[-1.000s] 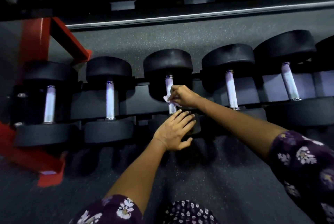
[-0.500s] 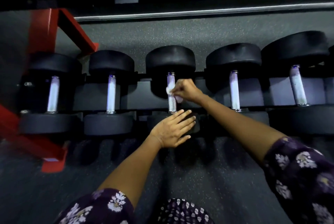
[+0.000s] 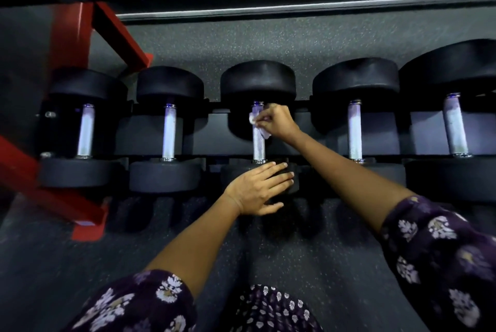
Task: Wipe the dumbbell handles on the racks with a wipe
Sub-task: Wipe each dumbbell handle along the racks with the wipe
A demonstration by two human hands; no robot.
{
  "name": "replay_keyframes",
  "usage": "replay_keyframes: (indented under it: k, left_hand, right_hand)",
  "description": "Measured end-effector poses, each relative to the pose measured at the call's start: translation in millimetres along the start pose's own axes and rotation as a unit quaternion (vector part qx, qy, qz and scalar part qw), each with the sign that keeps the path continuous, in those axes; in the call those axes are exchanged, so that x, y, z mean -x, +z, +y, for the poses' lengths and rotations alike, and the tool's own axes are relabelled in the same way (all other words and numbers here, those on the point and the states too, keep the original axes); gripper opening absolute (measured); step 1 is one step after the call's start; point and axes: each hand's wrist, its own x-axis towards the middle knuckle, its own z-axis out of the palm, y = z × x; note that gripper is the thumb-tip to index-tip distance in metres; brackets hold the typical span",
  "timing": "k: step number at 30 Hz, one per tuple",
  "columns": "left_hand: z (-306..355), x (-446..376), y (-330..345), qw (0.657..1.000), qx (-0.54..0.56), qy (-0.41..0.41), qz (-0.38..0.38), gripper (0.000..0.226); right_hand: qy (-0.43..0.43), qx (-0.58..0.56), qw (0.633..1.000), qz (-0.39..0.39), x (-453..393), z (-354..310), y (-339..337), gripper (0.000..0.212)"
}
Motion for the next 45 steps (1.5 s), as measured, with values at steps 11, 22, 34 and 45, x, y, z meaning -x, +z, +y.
replay_keyframes:
  k: [11,22,34,45]
  left_hand:
    - [1,1,1,1.0,0.008,-0.013,0.003,0.054]
    - [0,1,2,1.0,0.009,-0.009,0.003,0.057]
    - [1,1,4,1.0,0.015,-0.011,-0.004,0.057]
    - [2,1,3,1.0,0.021,-0.012,-0.004,0.058]
  right_hand:
    - [-0.004,0.032,0.999,-0.013,-1,-4,1,0.016]
    - [-0.064,0.108,0.987,-0.1,4,-8,-15,0.015]
    - [-0.079,0.133,0.982,-0.108,10,-9,-6,0.014]
    - [-0.103,0.125,0.941,-0.296,32,-6,-7,0.023]
